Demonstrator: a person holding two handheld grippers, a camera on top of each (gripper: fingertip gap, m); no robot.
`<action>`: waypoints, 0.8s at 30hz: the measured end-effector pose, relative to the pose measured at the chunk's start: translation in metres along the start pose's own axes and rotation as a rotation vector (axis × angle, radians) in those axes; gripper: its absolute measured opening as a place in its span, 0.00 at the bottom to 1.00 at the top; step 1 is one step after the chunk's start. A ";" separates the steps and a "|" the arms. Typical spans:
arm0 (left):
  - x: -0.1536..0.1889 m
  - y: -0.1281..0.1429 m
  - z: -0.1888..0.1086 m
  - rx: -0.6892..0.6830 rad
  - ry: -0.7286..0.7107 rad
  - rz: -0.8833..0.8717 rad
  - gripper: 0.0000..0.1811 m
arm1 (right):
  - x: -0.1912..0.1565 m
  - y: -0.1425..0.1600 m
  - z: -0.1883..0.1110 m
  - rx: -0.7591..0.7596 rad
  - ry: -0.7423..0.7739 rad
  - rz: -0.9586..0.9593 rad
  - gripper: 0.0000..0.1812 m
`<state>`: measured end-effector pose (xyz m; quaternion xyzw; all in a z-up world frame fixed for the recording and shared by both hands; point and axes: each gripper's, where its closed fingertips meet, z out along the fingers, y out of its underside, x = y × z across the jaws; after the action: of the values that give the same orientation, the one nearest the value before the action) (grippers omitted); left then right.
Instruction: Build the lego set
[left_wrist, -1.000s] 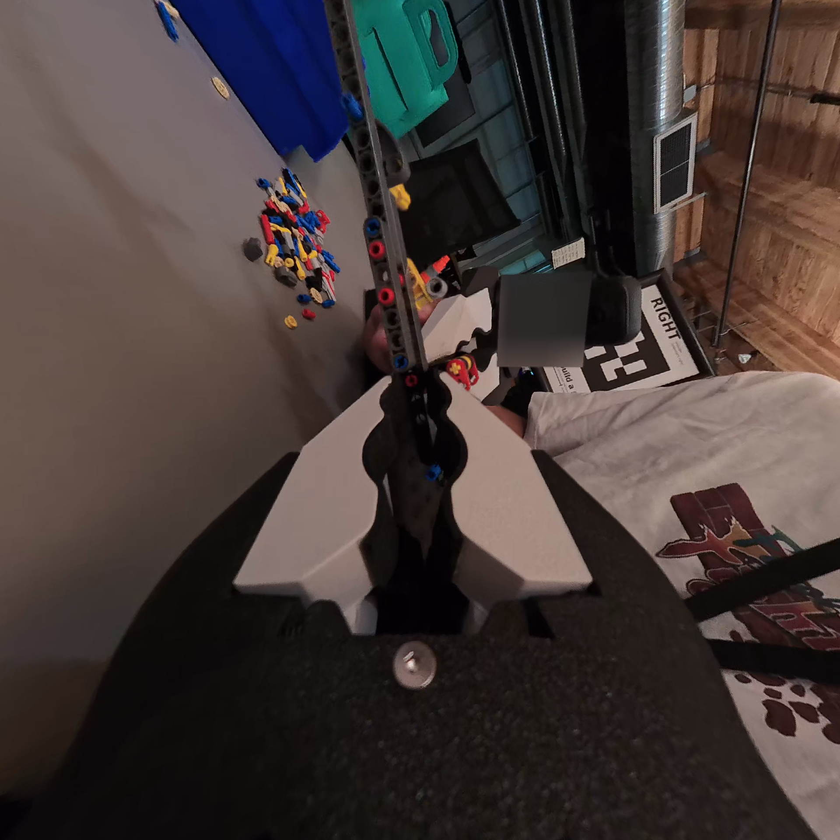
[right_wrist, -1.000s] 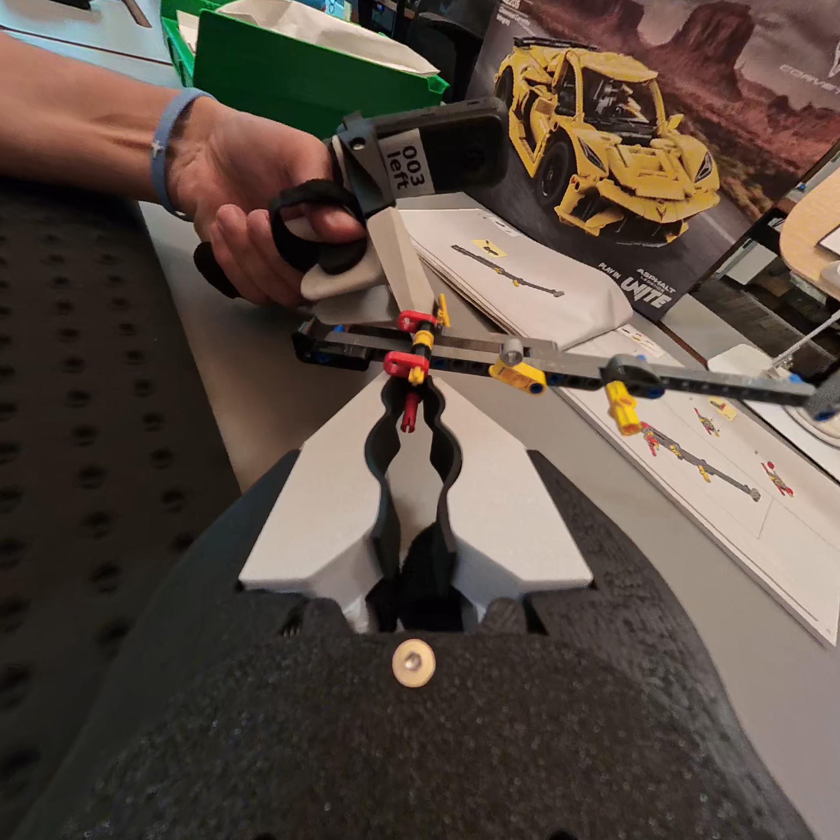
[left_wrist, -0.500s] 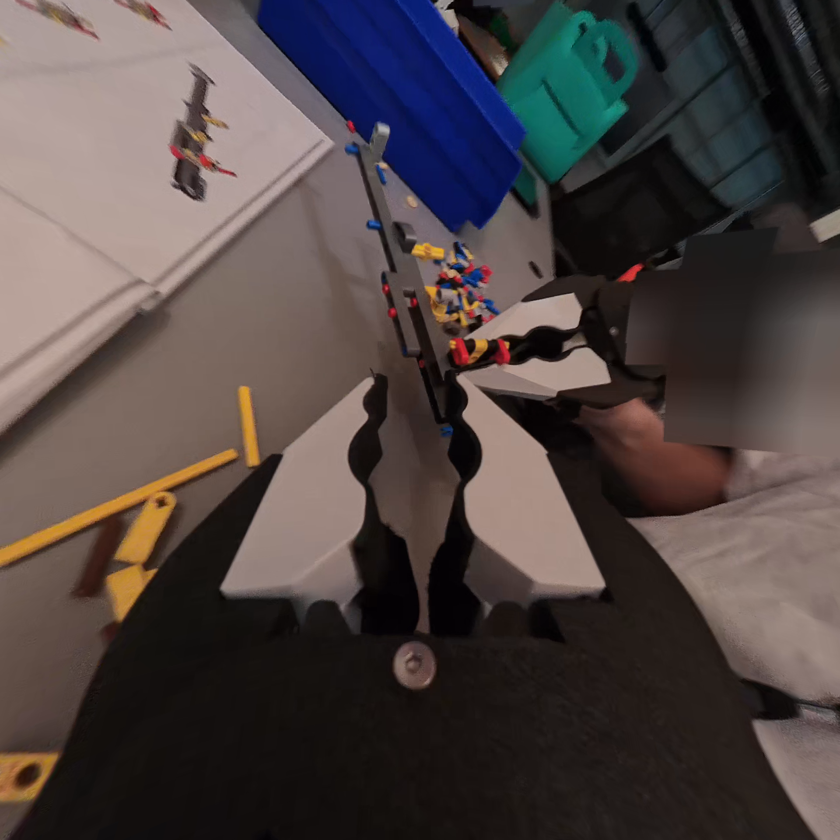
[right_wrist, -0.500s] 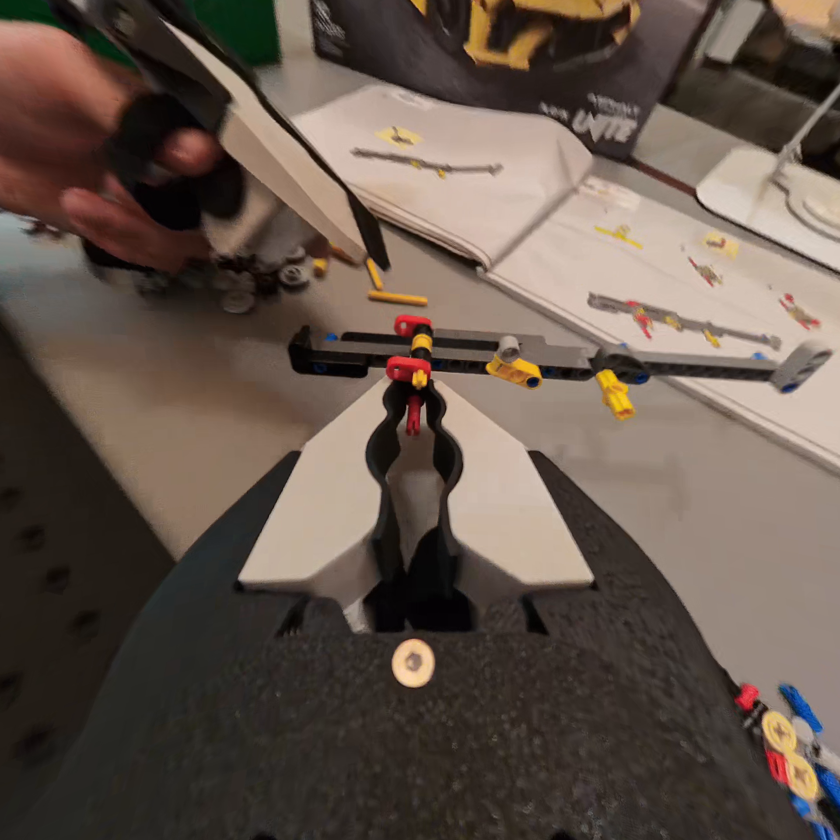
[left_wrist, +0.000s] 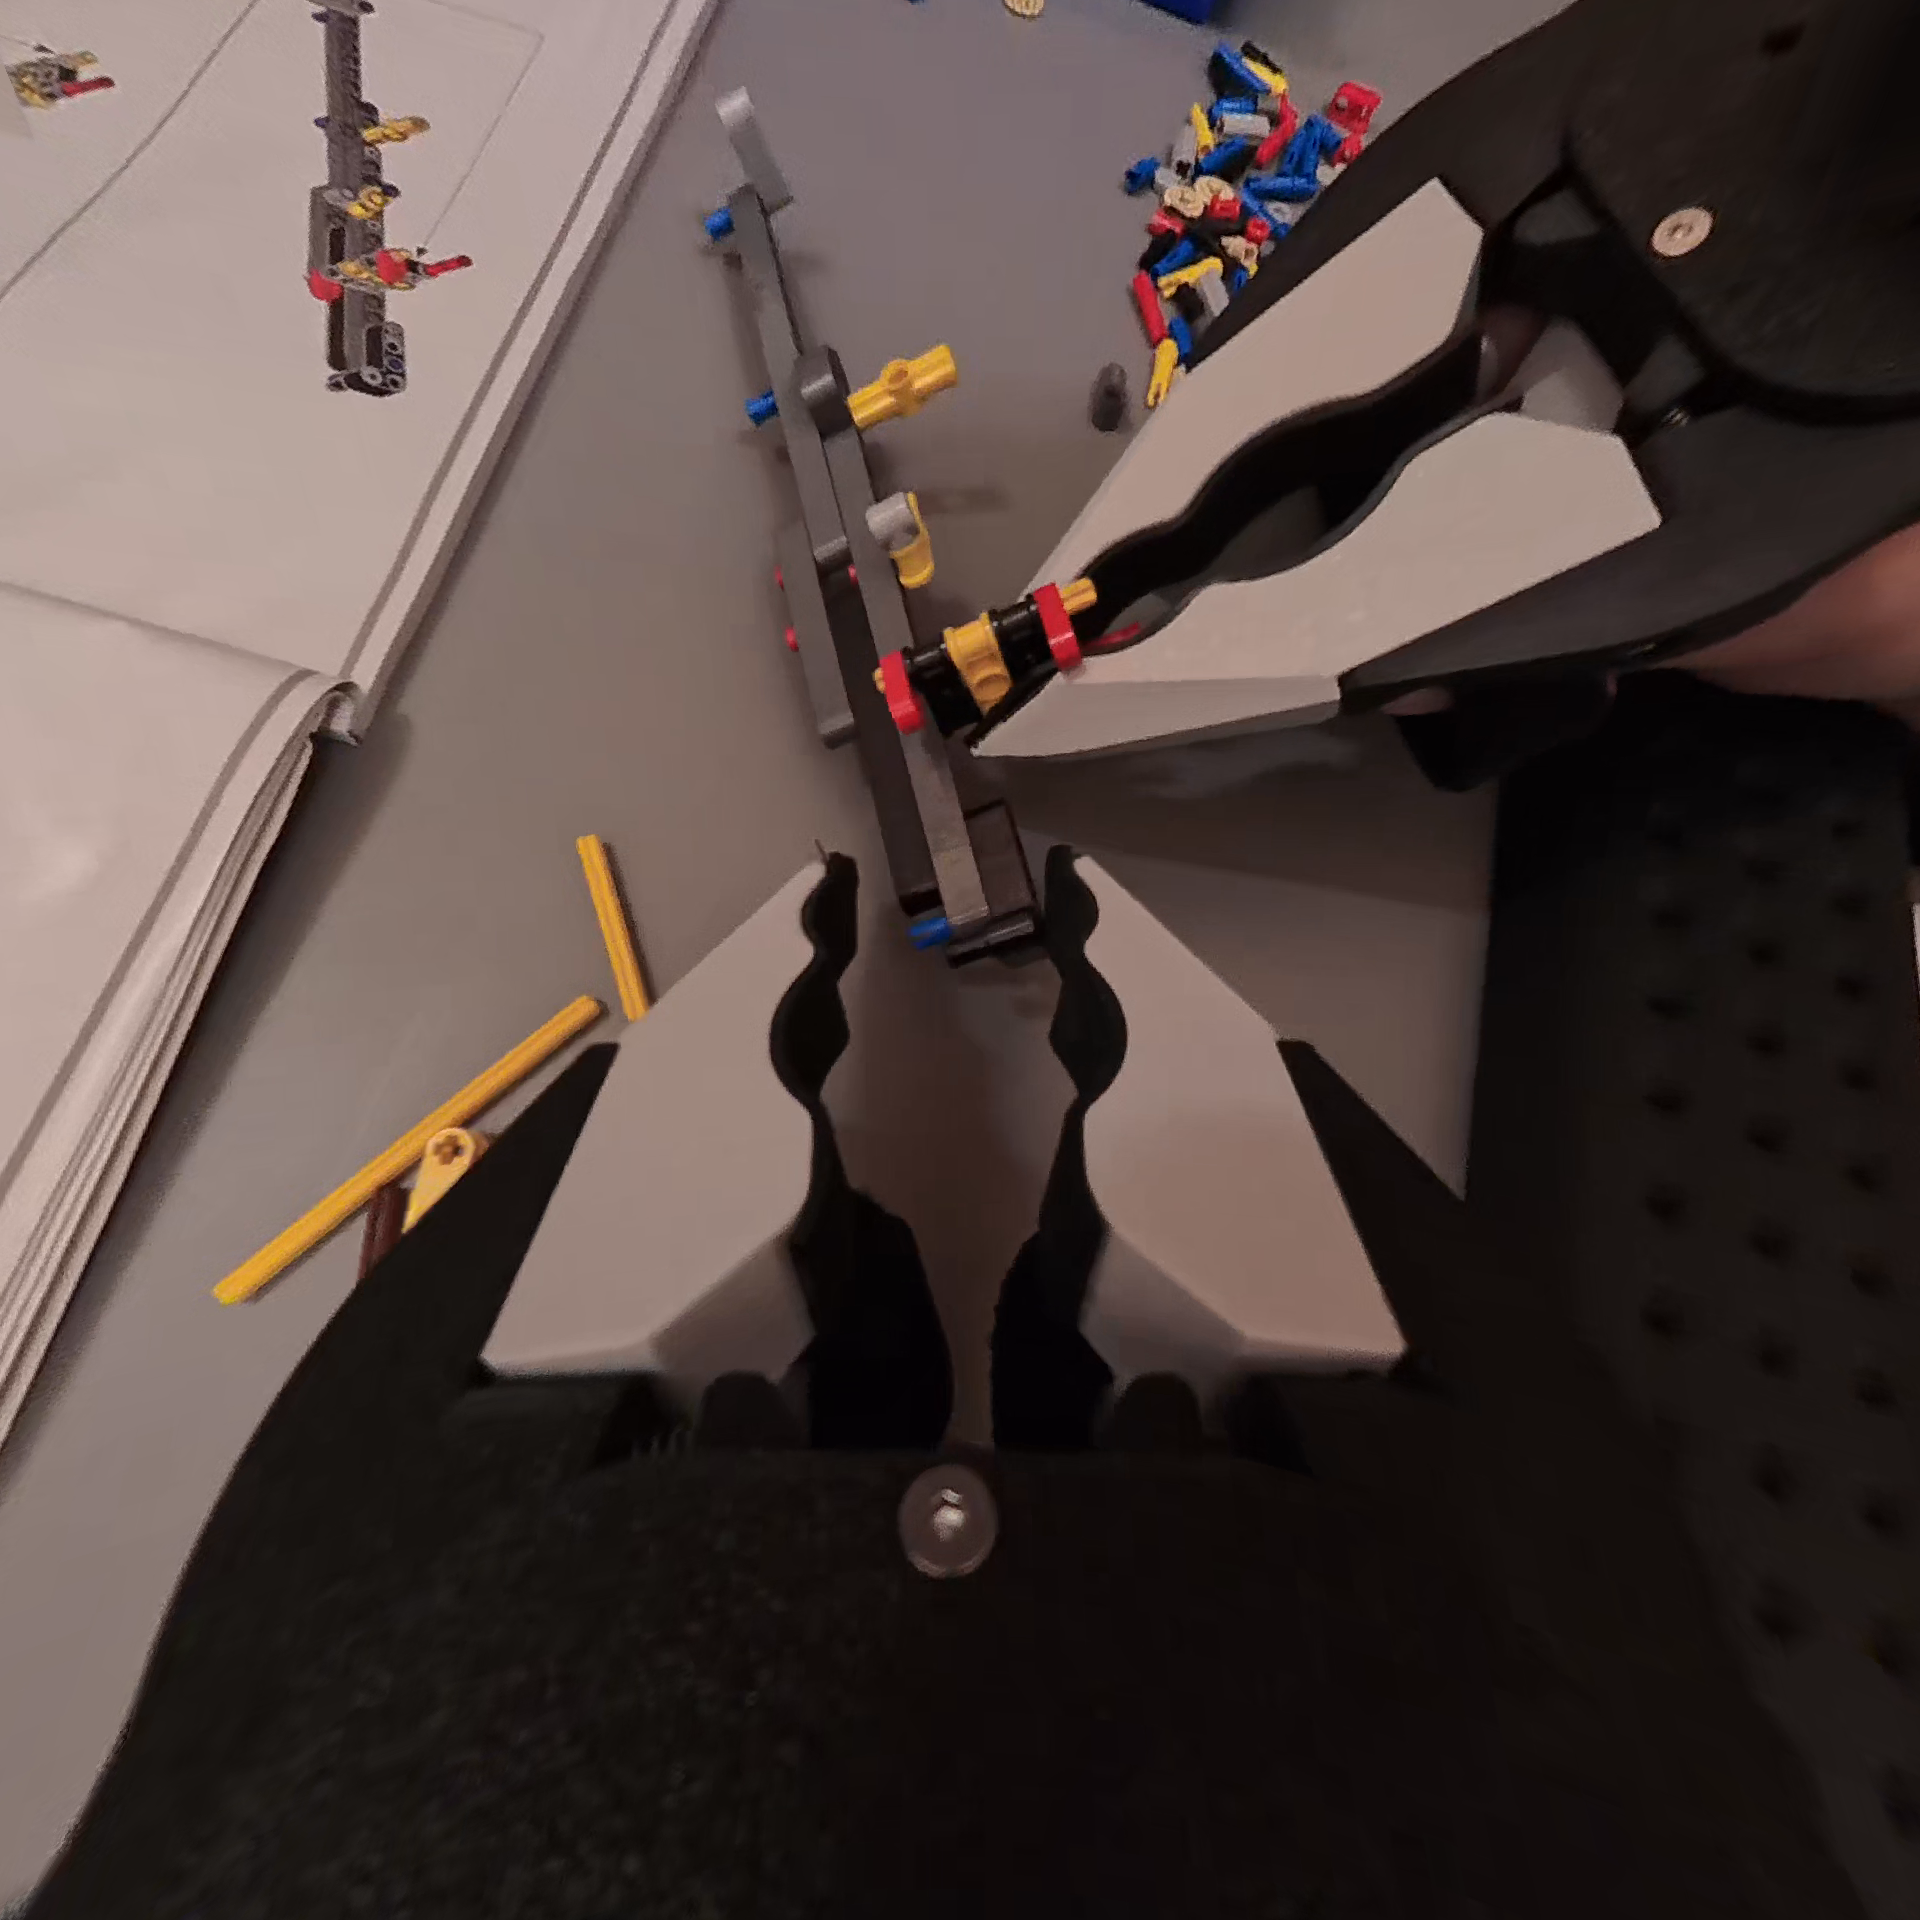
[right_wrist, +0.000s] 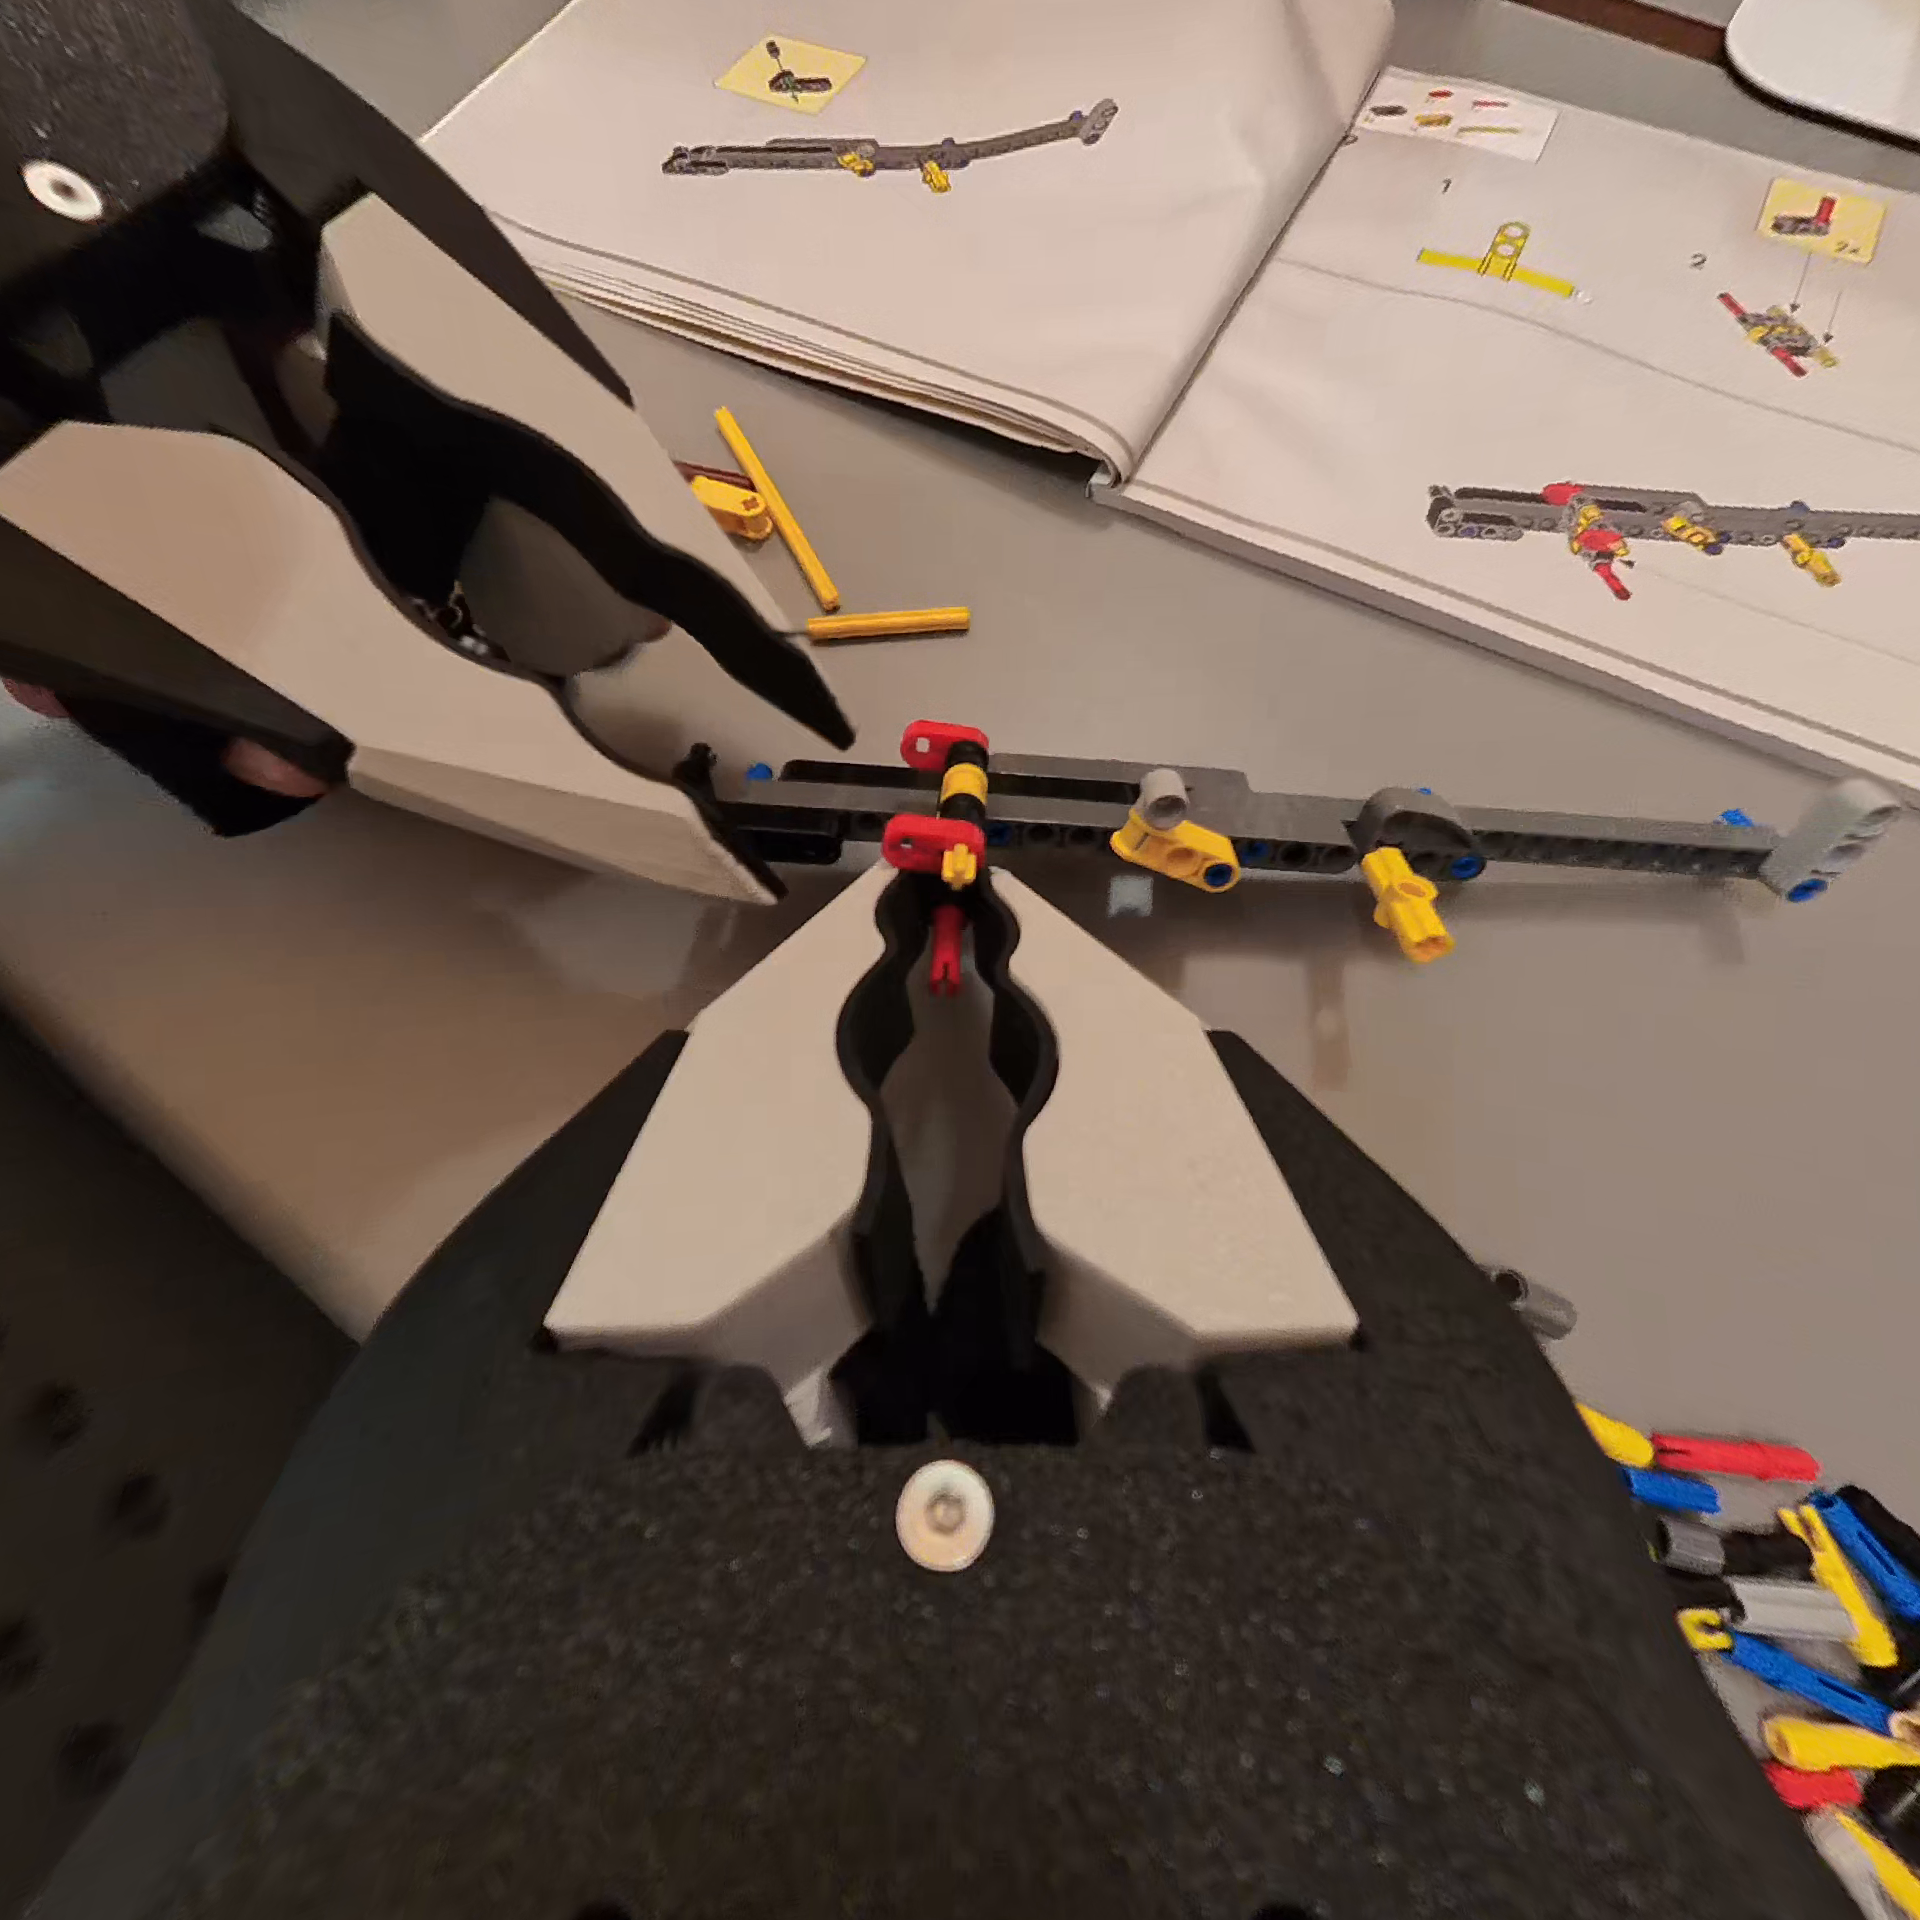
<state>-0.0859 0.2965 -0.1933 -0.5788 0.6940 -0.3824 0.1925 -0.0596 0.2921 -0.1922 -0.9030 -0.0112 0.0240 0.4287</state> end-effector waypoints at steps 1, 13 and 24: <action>0.002 0.002 0.001 -0.011 0.007 0.008 0.16 | -0.001 0.001 0.000 -0.005 -0.003 0.003 0.04; -0.002 0.018 0.008 -0.111 -0.077 0.174 0.14 | -0.015 0.020 -0.013 -0.113 -0.132 0.032 0.16; -0.003 0.018 0.010 -0.114 -0.138 0.248 0.14 | -0.007 0.007 0.003 -0.086 0.089 -0.111 0.09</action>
<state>-0.0899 0.2974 -0.2136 -0.5235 0.7661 -0.2747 0.2523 -0.0666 0.2898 -0.1993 -0.9189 -0.0430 -0.0403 0.3901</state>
